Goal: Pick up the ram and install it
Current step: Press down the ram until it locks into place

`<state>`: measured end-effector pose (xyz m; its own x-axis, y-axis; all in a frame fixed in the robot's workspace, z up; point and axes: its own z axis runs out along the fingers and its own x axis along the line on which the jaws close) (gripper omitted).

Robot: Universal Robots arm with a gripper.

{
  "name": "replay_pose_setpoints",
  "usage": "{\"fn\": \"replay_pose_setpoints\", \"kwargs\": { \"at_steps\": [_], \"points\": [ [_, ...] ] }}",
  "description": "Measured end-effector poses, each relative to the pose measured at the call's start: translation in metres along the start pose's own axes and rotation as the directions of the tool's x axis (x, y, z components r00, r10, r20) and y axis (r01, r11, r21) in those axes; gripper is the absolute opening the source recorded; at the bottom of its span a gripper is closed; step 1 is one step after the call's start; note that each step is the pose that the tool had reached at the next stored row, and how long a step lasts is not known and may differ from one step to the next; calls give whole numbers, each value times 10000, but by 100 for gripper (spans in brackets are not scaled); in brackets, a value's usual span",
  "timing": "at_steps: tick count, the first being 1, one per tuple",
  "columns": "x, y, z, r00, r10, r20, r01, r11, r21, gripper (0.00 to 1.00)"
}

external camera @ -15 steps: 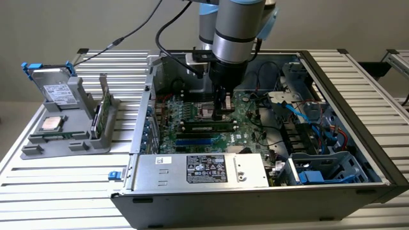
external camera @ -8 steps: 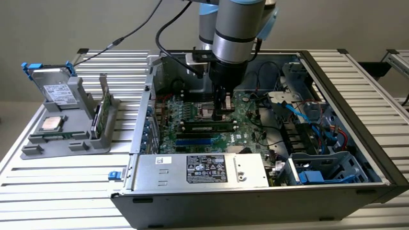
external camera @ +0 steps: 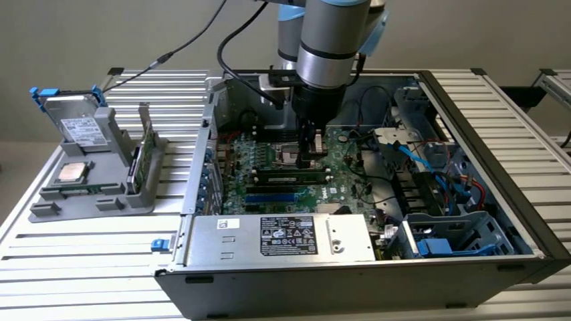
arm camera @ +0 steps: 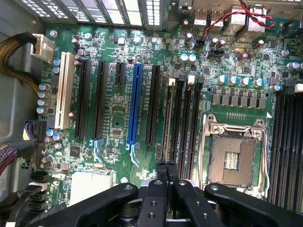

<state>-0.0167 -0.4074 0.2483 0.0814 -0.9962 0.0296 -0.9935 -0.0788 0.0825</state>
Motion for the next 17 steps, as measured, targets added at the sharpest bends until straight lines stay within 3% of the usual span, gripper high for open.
{"fn": "replay_pose_setpoints", "kwargs": {
  "at_steps": [5, 9, 13, 17],
  "points": [
    [0, 1, 1, 9978, 668, 56, -668, 9978, -21, 10],
    [0, 1, 1, 9916, 1292, 105, -1291, 9916, -45, 10],
    [0, 1, 2, 9814, 1915, 154, -1914, 9815, -72, 10],
    [0, 0, 3, 9670, 2541, 201, -2539, 9672, -102, 10]
  ]
}}
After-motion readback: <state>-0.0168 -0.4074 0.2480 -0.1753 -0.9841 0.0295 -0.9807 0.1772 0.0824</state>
